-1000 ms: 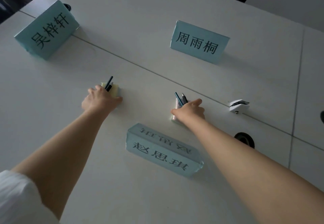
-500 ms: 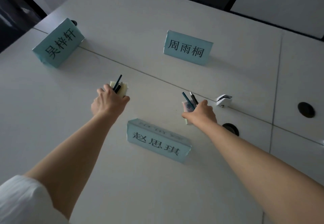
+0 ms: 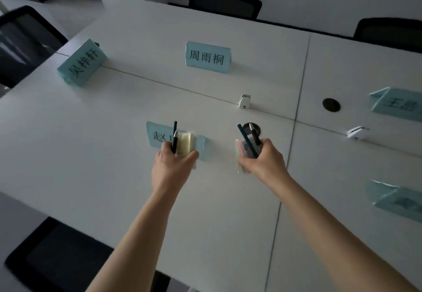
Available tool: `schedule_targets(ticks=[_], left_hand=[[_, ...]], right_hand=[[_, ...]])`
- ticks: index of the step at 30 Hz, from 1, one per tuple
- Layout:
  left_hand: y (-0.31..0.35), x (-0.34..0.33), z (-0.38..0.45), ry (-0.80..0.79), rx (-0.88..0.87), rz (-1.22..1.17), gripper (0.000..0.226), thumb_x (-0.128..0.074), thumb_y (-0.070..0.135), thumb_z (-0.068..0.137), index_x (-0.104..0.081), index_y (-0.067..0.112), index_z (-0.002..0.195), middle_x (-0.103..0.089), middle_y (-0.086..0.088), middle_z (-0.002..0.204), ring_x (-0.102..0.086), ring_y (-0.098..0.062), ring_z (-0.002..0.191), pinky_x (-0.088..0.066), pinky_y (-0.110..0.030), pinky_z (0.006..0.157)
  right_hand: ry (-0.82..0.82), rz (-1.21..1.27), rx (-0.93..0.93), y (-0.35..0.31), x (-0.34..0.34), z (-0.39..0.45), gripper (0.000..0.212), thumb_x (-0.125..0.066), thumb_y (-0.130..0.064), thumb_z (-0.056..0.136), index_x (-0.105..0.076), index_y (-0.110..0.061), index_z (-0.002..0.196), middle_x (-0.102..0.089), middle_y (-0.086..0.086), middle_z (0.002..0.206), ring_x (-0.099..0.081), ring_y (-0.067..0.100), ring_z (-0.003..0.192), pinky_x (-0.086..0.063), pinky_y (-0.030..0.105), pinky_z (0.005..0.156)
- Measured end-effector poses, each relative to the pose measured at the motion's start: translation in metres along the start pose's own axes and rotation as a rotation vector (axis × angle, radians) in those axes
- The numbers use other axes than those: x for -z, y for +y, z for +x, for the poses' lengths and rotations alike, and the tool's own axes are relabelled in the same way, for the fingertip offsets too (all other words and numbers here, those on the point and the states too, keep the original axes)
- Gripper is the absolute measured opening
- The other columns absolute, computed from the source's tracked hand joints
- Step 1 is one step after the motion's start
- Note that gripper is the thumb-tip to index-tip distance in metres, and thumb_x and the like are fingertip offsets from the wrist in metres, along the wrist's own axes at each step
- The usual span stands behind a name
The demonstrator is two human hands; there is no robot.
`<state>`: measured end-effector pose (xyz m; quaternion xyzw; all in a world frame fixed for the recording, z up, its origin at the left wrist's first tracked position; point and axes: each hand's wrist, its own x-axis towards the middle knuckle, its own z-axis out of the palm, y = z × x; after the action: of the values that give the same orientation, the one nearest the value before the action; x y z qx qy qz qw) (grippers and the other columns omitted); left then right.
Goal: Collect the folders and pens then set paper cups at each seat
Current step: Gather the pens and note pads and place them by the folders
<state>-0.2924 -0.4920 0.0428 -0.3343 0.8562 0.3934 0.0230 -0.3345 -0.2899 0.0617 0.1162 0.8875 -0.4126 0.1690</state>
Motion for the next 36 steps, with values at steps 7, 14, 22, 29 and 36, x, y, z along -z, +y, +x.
schedule_targets(ticks=[7,14,22,29,36], left_hand=[[-0.036,-0.061,-0.181,-0.078,0.105,-0.091,0.034,-0.065,0.045,0.076,-0.051,0.025,0.099,-0.062,0.002,0.091,-0.058,-0.018,0.082,-0.042,-0.033,0.069],[-0.065,-0.082,-0.287,-0.222,0.035,-0.003,0.042,-0.065,0.047,0.076,-0.048,0.027,0.109,-0.057,0.0,0.1,-0.057,-0.022,0.086,-0.05,-0.04,0.078],[-0.091,-0.083,-0.355,-0.345,-0.194,0.07,0.037,-0.063,0.042,0.081,-0.043,0.027,0.107,-0.061,-0.002,0.098,-0.058,-0.029,0.087,-0.047,-0.039,0.075],[-0.113,-0.084,-0.421,-0.483,-0.29,0.178,0.039,-0.066,0.042,0.083,-0.043,0.023,0.109,-0.059,-0.006,0.102,-0.057,-0.03,0.094,-0.039,-0.034,0.074],[-0.102,-0.122,-0.489,-0.612,-0.39,0.233,0.046,-0.067,0.041,0.084,-0.043,0.021,0.117,-0.051,-0.003,0.105,-0.054,-0.029,0.093,-0.039,-0.034,0.073]], right_hand=[[-0.058,0.064,-0.117,0.118,0.042,-0.122,0.042,-0.073,-0.03,0.069,-0.054,-0.021,0.106,-0.065,-0.006,0.096,-0.063,0.015,0.088,-0.054,0.034,0.079],[0.024,-0.027,-0.161,0.198,0.078,-0.22,0.051,-0.077,-0.025,0.065,-0.052,-0.02,0.109,-0.065,0.0,0.1,-0.059,0.018,0.083,-0.044,0.027,0.07],[0.244,0.021,-0.26,0.253,0.084,-0.332,0.045,-0.075,-0.027,0.065,-0.051,-0.023,0.103,-0.063,-0.002,0.095,-0.06,0.017,0.078,-0.044,0.026,0.065],[0.329,0.106,-0.344,0.291,0.093,-0.415,0.049,-0.075,-0.029,0.065,-0.053,-0.018,0.108,-0.063,0.0,0.097,-0.063,0.02,0.087,-0.05,0.03,0.073],[0.477,0.254,-0.411,0.357,0.123,-0.476,0.042,-0.077,-0.016,0.065,-0.052,-0.016,0.099,-0.063,0.003,0.088,-0.064,0.02,0.078,-0.047,0.026,0.059]])
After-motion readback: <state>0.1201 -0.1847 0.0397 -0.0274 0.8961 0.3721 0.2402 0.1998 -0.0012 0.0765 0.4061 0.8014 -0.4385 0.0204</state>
